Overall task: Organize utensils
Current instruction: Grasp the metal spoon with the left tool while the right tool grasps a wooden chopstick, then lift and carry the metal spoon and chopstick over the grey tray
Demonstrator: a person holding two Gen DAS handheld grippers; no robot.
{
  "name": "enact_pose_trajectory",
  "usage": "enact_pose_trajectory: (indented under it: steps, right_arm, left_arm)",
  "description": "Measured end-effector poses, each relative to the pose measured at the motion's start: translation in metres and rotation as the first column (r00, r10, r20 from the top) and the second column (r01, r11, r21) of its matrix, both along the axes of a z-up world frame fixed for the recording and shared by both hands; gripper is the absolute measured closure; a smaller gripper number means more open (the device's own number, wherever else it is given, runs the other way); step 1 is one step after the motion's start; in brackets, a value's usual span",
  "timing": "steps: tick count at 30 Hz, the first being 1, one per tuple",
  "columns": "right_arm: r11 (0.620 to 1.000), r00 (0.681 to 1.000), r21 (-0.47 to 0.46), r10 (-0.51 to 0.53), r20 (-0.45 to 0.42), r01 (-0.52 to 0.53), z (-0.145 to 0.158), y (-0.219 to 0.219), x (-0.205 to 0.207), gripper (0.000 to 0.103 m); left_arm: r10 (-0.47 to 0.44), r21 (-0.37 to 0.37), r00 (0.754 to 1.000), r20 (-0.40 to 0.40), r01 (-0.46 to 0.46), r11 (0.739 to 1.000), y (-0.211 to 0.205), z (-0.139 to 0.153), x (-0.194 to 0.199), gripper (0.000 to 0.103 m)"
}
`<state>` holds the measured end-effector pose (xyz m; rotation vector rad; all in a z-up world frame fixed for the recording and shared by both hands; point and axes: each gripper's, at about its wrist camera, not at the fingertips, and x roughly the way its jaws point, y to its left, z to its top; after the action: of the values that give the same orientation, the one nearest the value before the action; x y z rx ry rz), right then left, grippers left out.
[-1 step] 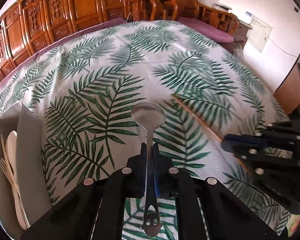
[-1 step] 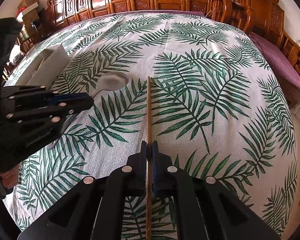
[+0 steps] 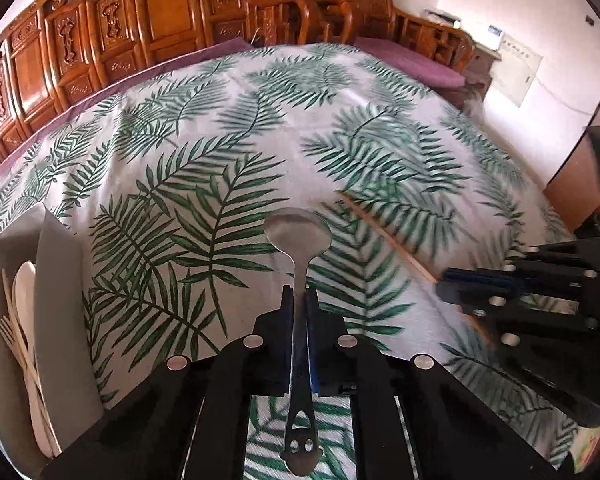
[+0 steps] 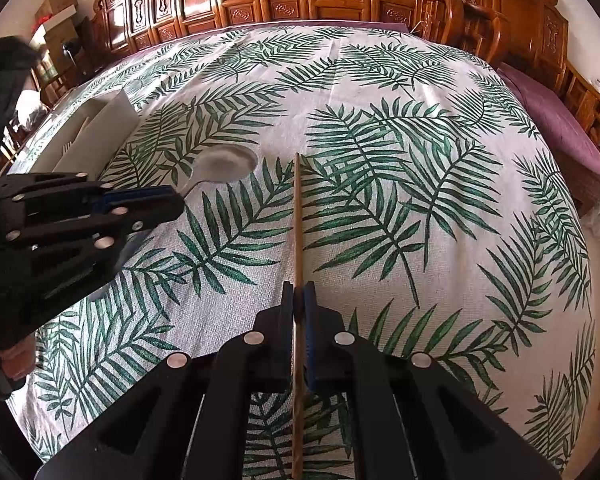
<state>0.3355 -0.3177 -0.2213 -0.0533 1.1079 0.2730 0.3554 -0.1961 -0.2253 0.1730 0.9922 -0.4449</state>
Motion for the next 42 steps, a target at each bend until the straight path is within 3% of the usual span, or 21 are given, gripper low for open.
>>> enact_pose_trajectory:
  steps: [16,19,31,42]
  right_arm:
    - [0.999,0.999,-0.035,-0.024,0.035,0.025,0.001,-0.002,-0.001,0.097]
    - [0.999,0.997,0.005,-0.052,0.061,0.052,0.008,-0.011,-0.007,0.097]
    - [0.998,0.991,0.010,-0.068,0.113,0.068,0.047,-0.022,-0.029,0.097]
    - [0.999,0.987,0.031,-0.048,0.153,0.043,0.081,-0.001,-0.040,0.097]
  left_arm:
    - [-0.033,-0.008,0.998,0.046,0.034,0.999,0.002,0.022,-0.024,0.098]
    - [-0.040,-0.014,0.998,0.058,0.041,0.999,-0.001,0.029,-0.028,0.098]
    - [-0.047,-0.041,0.992,0.114,0.052,0.998,-0.006,0.072,-0.048,0.098]
    - [-0.015,-0.054,0.987,0.158,0.024,0.998,0.024,0.107,-0.067,0.098]
